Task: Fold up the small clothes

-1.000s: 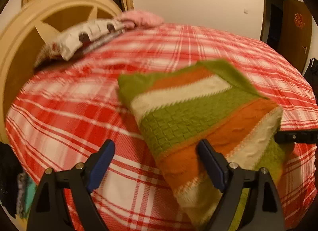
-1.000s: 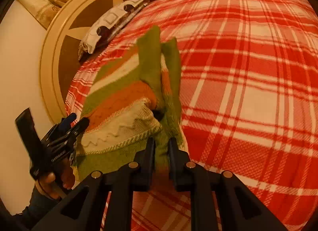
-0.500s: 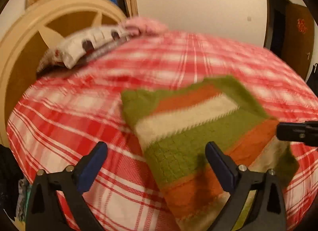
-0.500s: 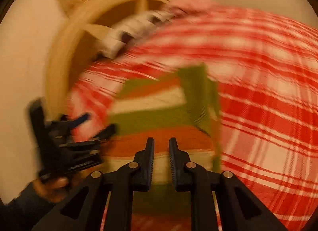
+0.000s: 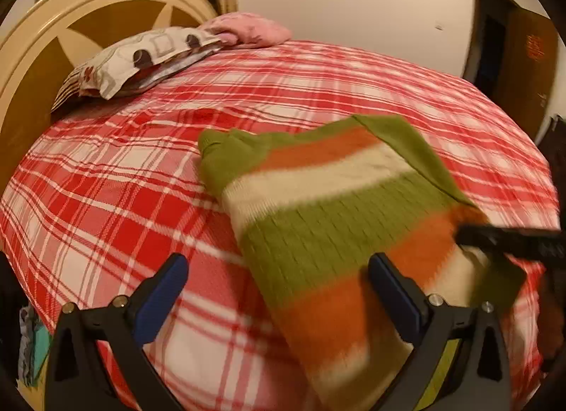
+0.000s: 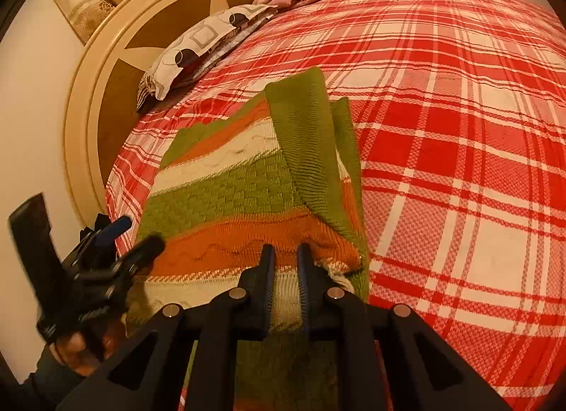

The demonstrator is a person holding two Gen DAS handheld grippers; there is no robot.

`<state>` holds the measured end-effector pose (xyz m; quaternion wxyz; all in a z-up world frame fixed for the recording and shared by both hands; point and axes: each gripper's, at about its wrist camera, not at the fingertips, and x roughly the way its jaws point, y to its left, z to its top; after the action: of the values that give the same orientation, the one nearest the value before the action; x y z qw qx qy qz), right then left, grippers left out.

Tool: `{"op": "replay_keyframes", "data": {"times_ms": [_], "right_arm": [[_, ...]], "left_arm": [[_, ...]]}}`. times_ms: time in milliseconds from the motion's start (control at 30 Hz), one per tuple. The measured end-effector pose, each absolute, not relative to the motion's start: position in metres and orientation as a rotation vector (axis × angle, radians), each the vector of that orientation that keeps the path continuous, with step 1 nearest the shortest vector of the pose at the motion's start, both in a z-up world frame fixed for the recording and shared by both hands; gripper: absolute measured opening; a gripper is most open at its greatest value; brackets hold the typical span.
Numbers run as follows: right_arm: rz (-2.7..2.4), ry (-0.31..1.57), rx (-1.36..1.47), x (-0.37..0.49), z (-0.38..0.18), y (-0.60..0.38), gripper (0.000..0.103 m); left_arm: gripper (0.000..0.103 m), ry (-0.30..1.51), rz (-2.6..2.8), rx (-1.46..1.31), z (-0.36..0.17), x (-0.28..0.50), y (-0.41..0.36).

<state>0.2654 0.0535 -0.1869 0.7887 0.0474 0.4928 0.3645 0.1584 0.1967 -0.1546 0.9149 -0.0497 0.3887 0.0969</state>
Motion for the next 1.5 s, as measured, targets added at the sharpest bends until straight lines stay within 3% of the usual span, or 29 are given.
{"op": "replay_keyframes", "data": {"times_ms": [233, 333, 400, 467, 933, 1500], "right_arm": [[0.813, 1.035, 0.189, 0.258, -0.188, 0.039, 0.012], [0.757, 1.018, 0.149, 0.239, -0.171, 0.034, 0.019], [0.714, 0.981, 0.124, 0.224, -0.157, 0.027, 0.05], [0.678, 0.905, 0.132, 0.205, -0.139, 0.016, 0.064], [0.622, 0.577, -0.05, 0.109, -0.047, 0.005, 0.065], [0.605, 0.523, -0.06, 0.091, -0.033, 0.001, 0.065]], "left_arm": [[0.103, 0.836, 0.177, -0.2, -0.17, 0.135, 0.203], [0.103, 0.838, 0.2, -0.176, -0.156, 0.129, 0.199], [0.103, 0.801, 0.204, -0.141, -0.141, 0.117, 0.193], [0.103, 0.749, 0.192, -0.122, -0.124, 0.102, 0.187], [0.103, 0.546, 0.141, -0.112, -0.051, 0.055, 0.177], [0.103, 0.507, 0.134, -0.11, -0.041, 0.044, 0.17]]}}
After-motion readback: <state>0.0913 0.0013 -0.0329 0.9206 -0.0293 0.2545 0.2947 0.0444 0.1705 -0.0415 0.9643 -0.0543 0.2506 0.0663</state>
